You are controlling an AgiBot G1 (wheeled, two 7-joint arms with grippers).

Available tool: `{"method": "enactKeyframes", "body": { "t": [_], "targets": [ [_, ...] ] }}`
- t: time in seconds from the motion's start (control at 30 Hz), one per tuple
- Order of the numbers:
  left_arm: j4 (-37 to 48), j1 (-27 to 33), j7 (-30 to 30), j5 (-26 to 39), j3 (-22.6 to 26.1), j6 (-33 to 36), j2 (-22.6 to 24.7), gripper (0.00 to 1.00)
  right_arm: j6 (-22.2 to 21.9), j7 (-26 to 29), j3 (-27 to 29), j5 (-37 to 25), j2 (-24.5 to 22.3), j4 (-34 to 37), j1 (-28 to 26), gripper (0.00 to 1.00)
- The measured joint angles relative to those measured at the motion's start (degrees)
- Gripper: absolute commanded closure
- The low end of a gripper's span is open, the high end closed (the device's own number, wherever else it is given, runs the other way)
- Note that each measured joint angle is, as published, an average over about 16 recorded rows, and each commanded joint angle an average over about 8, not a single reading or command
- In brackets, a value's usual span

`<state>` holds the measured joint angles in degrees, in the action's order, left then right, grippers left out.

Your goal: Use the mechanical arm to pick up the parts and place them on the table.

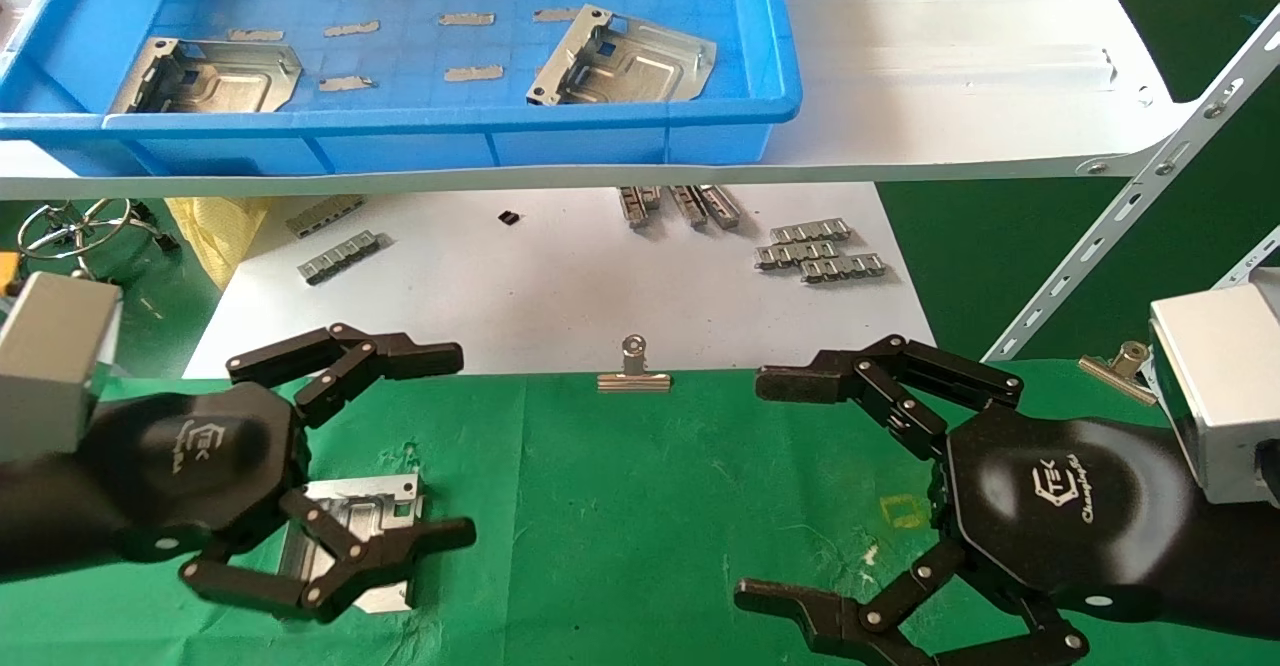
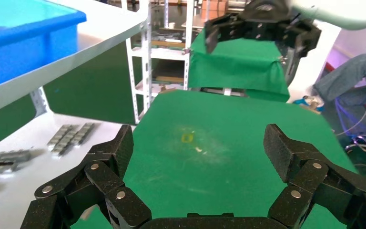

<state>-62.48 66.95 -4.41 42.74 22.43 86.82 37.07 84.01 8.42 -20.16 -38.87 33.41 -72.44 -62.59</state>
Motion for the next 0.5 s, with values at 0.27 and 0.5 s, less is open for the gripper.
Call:
{"method": "enactKeyframes", "body": {
  "t": [0.27, 0.5],
  "targets": [
    [-7.4, -3.6, -4.2, -0.6, -4.3, -0.7, -1.4, 0.00, 0.0, 0.0, 0.0, 0.0, 0.0, 0.0, 0.0, 0.00],
    [-10.6, -5.1, -6.0, -0.9, -6.1, -1.0, -1.9, 0.00, 0.0, 0.0, 0.0, 0.0, 0.0, 0.0, 0.0, 0.00]
  ]
}}
